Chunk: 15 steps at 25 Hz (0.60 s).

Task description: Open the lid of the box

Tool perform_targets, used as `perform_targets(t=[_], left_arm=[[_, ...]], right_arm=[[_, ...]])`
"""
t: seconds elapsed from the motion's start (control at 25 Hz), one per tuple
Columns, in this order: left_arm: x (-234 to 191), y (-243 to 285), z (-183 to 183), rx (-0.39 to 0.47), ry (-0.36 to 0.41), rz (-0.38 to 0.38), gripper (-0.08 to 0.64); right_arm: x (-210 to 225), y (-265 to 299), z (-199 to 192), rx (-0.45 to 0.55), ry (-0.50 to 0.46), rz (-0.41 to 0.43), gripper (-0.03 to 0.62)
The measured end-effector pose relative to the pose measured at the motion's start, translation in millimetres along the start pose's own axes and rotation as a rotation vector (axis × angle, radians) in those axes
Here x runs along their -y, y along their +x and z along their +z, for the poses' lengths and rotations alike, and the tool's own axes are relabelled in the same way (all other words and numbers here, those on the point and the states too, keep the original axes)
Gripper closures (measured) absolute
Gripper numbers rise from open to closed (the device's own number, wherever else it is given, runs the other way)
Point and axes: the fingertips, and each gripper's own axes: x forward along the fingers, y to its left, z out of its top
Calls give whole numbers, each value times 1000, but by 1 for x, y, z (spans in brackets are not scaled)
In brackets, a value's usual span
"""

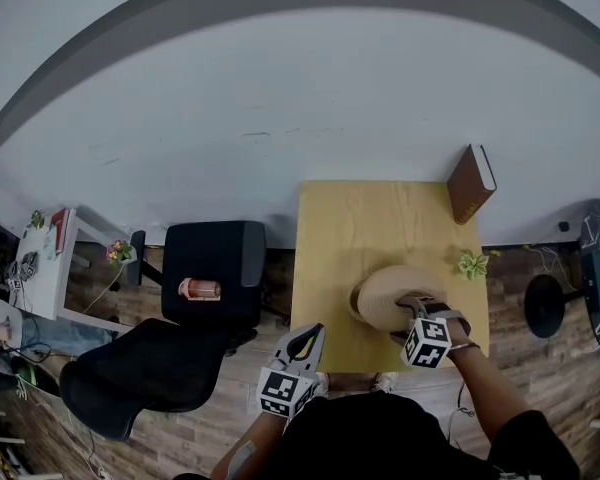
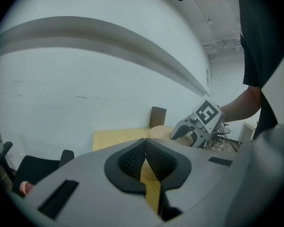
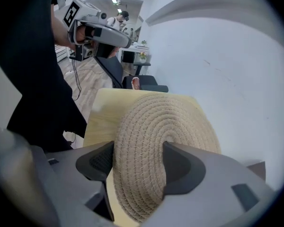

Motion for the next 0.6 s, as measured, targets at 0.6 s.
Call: perform_targets(t=[0.6], left_arm=[[37, 32, 3, 0, 59, -133, 543]], right_arm=[[-6, -50, -88, -22, 249, -162, 262]])
